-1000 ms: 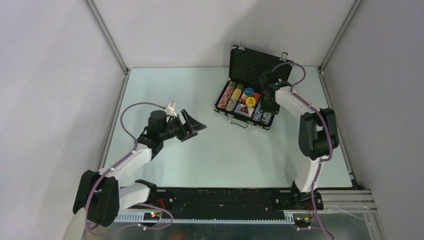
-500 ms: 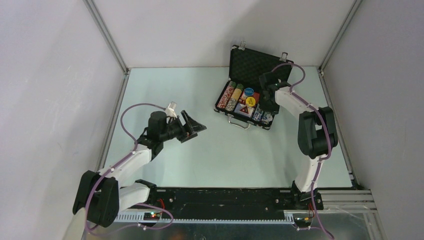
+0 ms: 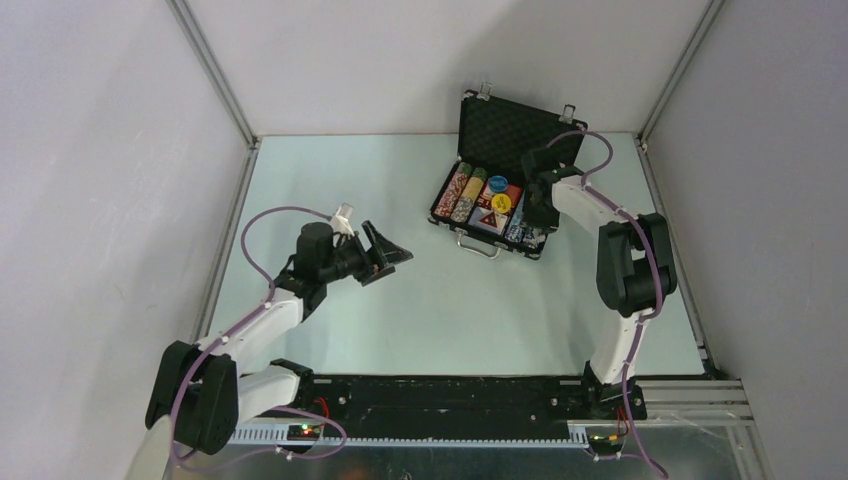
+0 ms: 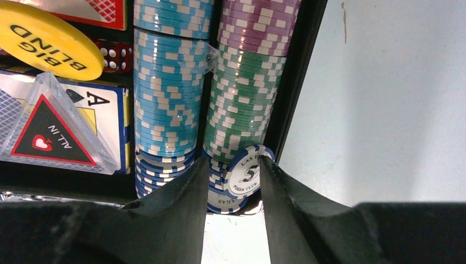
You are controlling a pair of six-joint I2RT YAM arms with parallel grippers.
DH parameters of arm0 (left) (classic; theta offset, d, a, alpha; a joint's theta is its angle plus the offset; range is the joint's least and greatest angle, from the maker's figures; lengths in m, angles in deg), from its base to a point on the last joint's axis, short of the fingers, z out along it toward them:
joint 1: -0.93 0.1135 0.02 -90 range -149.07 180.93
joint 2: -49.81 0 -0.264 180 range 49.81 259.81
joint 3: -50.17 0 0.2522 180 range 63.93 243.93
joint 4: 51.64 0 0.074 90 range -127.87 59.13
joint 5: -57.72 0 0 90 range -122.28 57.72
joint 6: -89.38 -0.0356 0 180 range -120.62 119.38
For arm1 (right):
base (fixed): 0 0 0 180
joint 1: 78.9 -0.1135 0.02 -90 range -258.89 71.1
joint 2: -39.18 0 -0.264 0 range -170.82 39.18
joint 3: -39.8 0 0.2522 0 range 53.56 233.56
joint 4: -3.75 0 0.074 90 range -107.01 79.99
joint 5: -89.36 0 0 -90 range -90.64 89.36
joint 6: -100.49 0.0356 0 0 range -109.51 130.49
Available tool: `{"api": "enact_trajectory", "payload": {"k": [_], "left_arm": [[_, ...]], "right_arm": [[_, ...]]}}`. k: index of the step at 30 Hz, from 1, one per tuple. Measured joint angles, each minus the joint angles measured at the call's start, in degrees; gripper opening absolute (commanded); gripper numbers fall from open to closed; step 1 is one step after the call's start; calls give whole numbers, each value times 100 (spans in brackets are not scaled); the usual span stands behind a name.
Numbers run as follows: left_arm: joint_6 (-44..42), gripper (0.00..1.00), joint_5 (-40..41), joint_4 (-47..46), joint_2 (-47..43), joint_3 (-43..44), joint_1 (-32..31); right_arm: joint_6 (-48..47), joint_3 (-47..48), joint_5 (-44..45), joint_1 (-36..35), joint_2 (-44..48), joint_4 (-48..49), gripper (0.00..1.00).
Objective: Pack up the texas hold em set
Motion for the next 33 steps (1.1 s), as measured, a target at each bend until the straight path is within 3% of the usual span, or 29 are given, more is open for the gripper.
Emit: {"api": "enact_trajectory", "payload": {"k": [15, 26, 33], "left_arm": [[0, 87, -9, 0, 0, 0, 0], [0, 87, -11, 0, 0, 0, 0], [0, 86, -72, 0, 0, 0, 0]], "right_arm": [[7, -57, 63, -11, 140, -72, 22], [-24, -98, 446, -17, 243, -240, 15], [-55, -138, 505, -17, 251, -313, 1]]}}
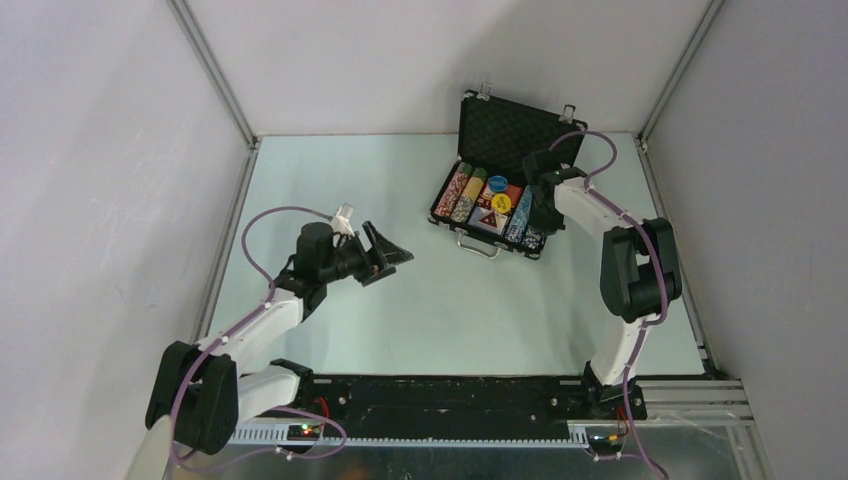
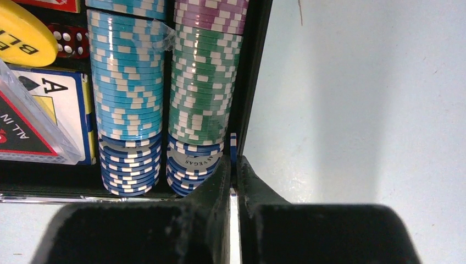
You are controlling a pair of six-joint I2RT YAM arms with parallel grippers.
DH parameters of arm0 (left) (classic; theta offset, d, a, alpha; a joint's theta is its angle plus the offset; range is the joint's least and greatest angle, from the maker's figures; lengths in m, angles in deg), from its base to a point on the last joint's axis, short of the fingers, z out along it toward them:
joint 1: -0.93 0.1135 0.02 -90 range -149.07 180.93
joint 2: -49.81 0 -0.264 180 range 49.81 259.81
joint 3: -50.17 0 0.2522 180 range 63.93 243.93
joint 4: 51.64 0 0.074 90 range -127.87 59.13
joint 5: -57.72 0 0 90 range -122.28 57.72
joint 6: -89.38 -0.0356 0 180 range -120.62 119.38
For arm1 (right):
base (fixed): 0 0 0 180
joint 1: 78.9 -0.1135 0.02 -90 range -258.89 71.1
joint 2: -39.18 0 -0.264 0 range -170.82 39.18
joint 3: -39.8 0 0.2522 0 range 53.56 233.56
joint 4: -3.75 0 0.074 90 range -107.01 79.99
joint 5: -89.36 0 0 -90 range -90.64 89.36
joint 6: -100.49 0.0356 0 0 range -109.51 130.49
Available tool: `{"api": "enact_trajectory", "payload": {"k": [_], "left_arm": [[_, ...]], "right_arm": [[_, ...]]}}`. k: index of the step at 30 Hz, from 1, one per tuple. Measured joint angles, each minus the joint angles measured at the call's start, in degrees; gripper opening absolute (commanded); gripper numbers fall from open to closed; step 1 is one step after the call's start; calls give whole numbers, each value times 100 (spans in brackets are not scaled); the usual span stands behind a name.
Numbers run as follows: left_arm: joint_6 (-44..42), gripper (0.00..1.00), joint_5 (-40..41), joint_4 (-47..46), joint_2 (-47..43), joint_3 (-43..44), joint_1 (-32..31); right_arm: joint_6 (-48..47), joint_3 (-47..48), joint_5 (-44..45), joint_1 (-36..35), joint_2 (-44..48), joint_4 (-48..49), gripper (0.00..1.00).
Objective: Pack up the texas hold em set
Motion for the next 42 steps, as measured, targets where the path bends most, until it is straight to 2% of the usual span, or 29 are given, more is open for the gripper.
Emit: {"api": "enact_trajectory", "payload": {"k": [8, 14, 17, 21, 24, 31, 36, 42], "left_arm": [[-15, 85, -50, 107, -354, 24, 0], [-658, 85, 52, 1204, -802, 688, 0], [-1182, 86, 240, 1823, -1150, 1130, 20], [-1818, 86, 463, 2562, -1578, 1517, 79], [-2243, 86, 621, 2988, -1694, 1659, 92], [-2870, 86, 1233, 3731, -1812, 1567, 105], [-3056, 86, 1613, 3928, -1987, 1567, 107], [-3167, 86, 1921, 4044, -2035, 1567, 107]], "right_arm": [[-48, -17, 94, 17, 258, -107, 0], [-378, -87, 52, 101, 1032, 28, 0], [-723, -459, -227, 140, 1626, 535, 0], [-1397, -1484, -979, 138, 2583, 1635, 0], [-2041, -1899, -1523, 131, 2935, 2063, 0], [-3930, -1985, -2892, 214, 2966, 2253, 0], [-5093, -1816, -3646, 310, 2640, 1705, 0], [-5958, -1596, -4054, 332, 2052, 1047, 0]]}}
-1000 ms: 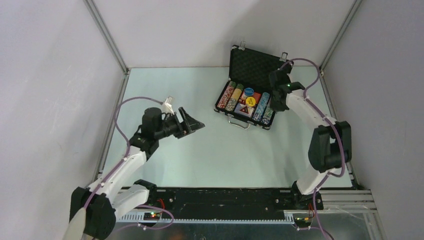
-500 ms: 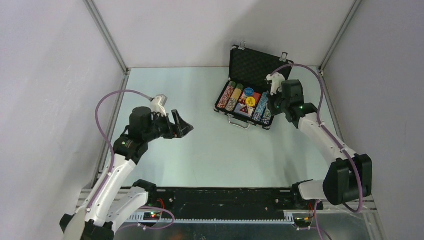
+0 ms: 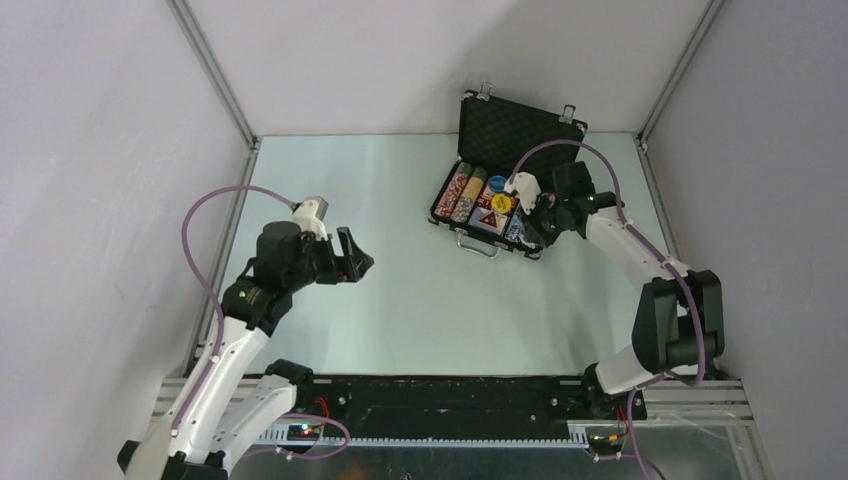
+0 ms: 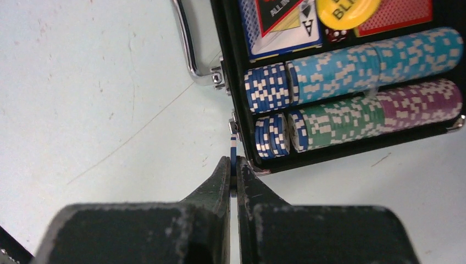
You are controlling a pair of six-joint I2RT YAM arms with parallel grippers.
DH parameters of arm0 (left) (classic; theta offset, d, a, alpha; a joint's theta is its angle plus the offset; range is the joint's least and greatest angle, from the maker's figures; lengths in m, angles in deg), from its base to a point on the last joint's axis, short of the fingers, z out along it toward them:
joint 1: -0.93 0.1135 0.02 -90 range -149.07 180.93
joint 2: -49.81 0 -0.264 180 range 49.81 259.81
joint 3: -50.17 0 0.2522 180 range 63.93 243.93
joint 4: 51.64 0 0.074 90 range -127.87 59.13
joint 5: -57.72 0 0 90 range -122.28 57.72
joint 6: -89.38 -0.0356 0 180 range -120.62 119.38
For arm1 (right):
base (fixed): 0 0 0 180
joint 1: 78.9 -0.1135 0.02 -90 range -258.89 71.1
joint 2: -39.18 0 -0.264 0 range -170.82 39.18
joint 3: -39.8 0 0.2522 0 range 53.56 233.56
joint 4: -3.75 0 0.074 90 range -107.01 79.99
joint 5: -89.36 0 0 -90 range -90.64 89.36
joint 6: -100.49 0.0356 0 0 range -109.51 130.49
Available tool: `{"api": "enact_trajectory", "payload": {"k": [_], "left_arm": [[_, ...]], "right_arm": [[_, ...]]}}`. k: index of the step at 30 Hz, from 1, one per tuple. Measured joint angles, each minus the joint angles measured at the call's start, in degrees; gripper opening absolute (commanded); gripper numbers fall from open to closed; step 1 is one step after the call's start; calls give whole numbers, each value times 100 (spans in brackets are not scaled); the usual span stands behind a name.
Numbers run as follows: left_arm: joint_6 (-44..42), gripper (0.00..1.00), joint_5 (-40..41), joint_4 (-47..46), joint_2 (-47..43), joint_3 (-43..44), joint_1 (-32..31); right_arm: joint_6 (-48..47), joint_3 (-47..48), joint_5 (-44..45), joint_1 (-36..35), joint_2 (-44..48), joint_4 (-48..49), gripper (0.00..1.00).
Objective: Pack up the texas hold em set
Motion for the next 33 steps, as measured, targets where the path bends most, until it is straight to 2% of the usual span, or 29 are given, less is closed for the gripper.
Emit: {"api": "enact_trajectory", "payload": {"k": [7, 18, 33], "left_arm": [[-48, 86, 181, 85, 0, 0, 0], [-48, 86, 275, 125, 0, 0, 0], [-87, 86, 313, 125, 0, 0, 0]], "right_arm": [[-562, 155, 76, -39, -402, -369, 0], [-741, 164, 490, -61, -704, -396, 0], [-848, 192, 1189, -192, -800, 70, 0]]}}
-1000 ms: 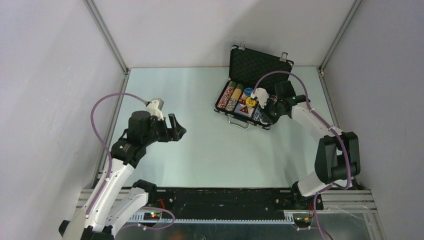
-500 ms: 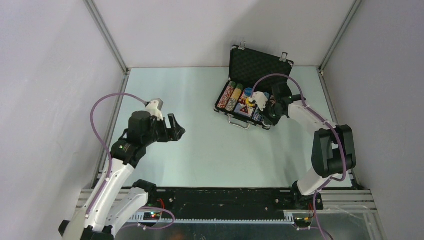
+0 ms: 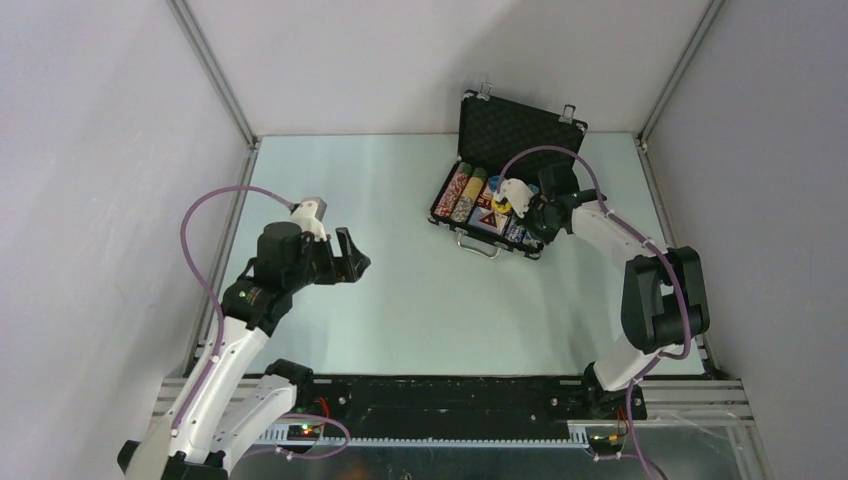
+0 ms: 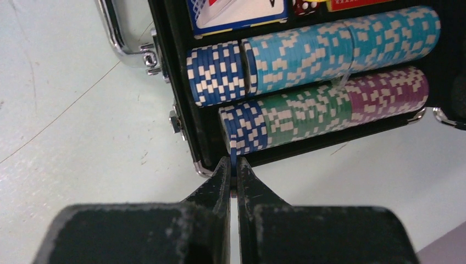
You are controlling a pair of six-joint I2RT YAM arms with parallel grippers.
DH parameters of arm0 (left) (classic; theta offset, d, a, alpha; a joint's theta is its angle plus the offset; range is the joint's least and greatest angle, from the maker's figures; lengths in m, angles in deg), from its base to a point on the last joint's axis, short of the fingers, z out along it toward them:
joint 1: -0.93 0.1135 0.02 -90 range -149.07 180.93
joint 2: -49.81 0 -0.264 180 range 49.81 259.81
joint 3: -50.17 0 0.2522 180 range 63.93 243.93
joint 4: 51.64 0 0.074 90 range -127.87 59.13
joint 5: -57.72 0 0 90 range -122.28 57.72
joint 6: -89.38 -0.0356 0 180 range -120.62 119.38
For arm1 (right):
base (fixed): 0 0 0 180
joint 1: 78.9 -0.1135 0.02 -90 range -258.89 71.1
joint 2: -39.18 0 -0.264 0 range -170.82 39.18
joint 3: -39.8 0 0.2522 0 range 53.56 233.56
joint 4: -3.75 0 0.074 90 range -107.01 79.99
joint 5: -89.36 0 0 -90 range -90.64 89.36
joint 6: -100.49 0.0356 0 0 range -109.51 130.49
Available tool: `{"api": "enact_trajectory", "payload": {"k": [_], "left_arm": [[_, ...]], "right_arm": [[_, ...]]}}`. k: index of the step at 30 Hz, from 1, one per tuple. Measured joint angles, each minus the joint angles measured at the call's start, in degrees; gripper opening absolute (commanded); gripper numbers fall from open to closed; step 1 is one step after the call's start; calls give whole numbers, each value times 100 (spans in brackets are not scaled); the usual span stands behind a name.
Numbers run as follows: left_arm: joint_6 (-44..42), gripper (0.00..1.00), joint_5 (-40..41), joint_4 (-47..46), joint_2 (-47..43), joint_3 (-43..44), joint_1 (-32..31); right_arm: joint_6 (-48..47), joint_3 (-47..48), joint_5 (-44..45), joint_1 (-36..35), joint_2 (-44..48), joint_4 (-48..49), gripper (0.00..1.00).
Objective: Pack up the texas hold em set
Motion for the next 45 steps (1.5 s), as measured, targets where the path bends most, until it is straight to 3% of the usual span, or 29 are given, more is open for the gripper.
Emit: {"api": "enact_trajectory", "payload": {"k": [27, 34, 45], "left_arm": [[0, 86, 0, 0, 22, 0, 0], [0, 86, 0, 0, 24, 0, 0], [0, 86, -2, 0, 26, 0, 0]], "right_arm": [[-122, 87, 208, -155, -72, 525, 0], [-162, 87, -177, -221, 387, 321, 0], [-177, 87, -299, -264, 166, -17, 0]]}}
